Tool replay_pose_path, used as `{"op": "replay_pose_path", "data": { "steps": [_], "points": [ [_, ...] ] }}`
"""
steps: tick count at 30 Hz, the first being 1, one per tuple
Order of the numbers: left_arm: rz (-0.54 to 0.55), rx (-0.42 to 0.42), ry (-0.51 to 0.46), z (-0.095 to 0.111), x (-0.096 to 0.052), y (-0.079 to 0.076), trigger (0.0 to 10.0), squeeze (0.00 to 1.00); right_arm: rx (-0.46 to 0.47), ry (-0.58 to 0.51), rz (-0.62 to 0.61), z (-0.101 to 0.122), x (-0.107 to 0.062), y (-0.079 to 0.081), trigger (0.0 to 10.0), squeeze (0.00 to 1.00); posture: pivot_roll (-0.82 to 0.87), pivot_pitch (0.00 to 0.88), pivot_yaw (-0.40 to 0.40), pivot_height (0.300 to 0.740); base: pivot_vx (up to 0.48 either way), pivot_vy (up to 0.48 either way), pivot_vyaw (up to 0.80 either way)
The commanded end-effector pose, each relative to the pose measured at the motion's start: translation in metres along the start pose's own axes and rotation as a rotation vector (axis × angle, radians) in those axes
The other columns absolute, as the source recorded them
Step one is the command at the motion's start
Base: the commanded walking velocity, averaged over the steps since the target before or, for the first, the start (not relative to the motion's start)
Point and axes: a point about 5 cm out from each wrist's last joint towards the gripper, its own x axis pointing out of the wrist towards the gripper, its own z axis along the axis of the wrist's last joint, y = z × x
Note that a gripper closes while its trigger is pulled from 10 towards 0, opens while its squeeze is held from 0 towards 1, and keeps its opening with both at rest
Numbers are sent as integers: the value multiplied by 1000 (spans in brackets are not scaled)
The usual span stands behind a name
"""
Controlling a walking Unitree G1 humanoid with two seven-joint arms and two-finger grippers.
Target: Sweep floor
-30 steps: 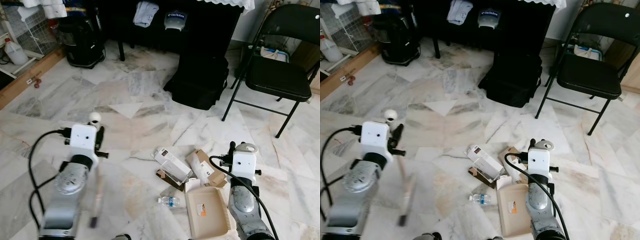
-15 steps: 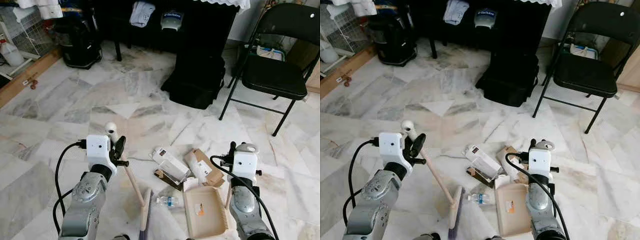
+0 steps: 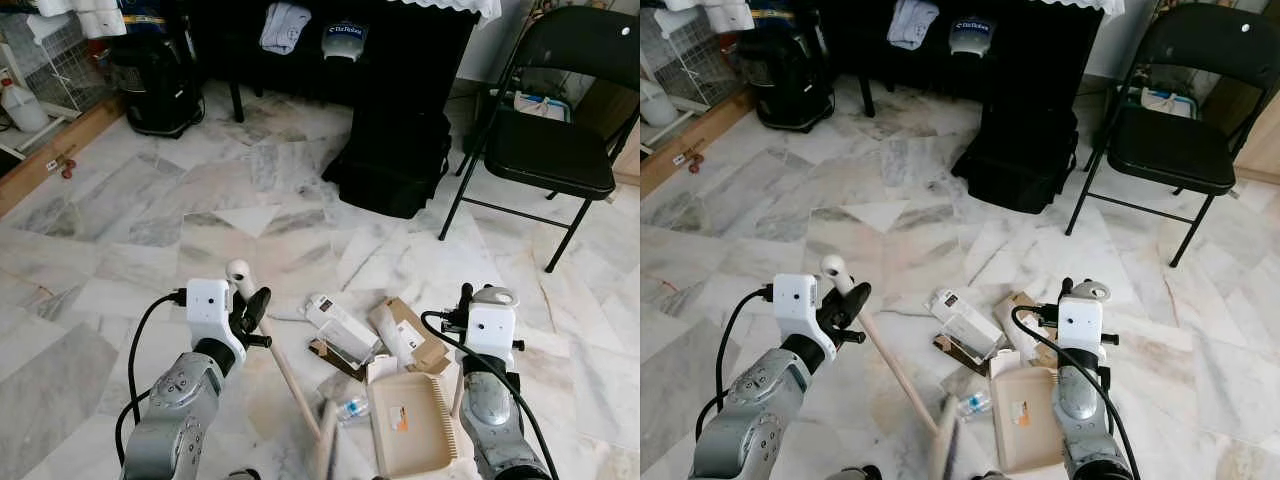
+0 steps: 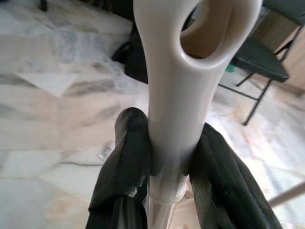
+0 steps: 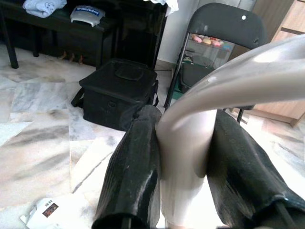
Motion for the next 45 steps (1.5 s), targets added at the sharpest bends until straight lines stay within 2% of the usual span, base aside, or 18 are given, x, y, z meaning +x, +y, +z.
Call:
{"op": "replay_pose_path", "data": {
  "steps": [1, 6, 8, 10, 12, 15, 16, 17, 20, 28, 33, 37, 45],
  "points": [
    [-77, -74, -17, 5, -1, -14, 10000, 0, -11, 45, 17, -8, -5, 2, 10000, 0, 92, 165, -20, 740, 0, 0, 0],
    [-140, -145, -27, 9, -1, -28, 10000, 0, -8, 45, 19, -8, -5, 3, 10000, 0, 95, 166, -20, 740, 0, 0, 0],
    [-198, -186, -46, 15, -2, -40, 10000, 0, -5, 44, 21, -7, -5, 4, 10000, 0, 99, 165, -21, 740, 0, 0, 0],
    [-225, -185, -47, 17, -2, -44, 10000, 0, -4, 42, 23, -7, -4, 5, 10000, 0, 99, 165, -21, 740, 0, 0, 0],
    [-210, -152, -61, 20, -2, -42, 10000, 0, -3, 41, 24, -6, -4, 6, 10000, 0, 99, 162, -21, 740, 0, 0, 0],
    [-116, -79, -106, 31, 1, -25, 10000, 0, -3, 37, 23, -6, -4, 6, 10000, 0, 99, 162, -21, 740, 0, 0, 0],
    [-116, -79, -106, 31, 1, -25, 10000, 0, -3, 37, 23, -6, -4, 6, 10000, 0, 99, 162, -21, 740, 0, 0, 0],
    [-81, -39, -125, 37, 2, -17, 10000, 0, -10, 34, 16, -6, -4, 5, 10000, 0, 101, 161, -20, 740, 0, 0, 0],
    [-19, -16, -154, 45, 2, -3, 10000, 0, -20, 9, -32, -4, -4, 1, 10000, 0, 106, 162, -16, 740, 0, 0, 0],
    [-9, 14, -148, 45, 0, 0, 10000, 0, -49, -44, -86, 3, -2, -2, 10000, 0, 113, 168, -12, 740, 0, 0, 0],
    [-6, 61, -138, 45, 1, 2, 10000, 0, -86, -81, -83, 7, -2, 1, 10000, 0, 118, 169, -6, 740, 0, 0, 0],
    [17, 125, -123, 45, 2, 10, 10000, 0, -123, -120, -103, 11, -2, 3, 10000, 0, 121, 169, 0, 740, 0, 0, 0],
    [41, 172, -114, 45, 2, 15, 10000, 0, -158, -114, -142, 9, -2, 2, 10000, 0, 123, 170, 2, 740, 0, 0, 0]
  ]
}}
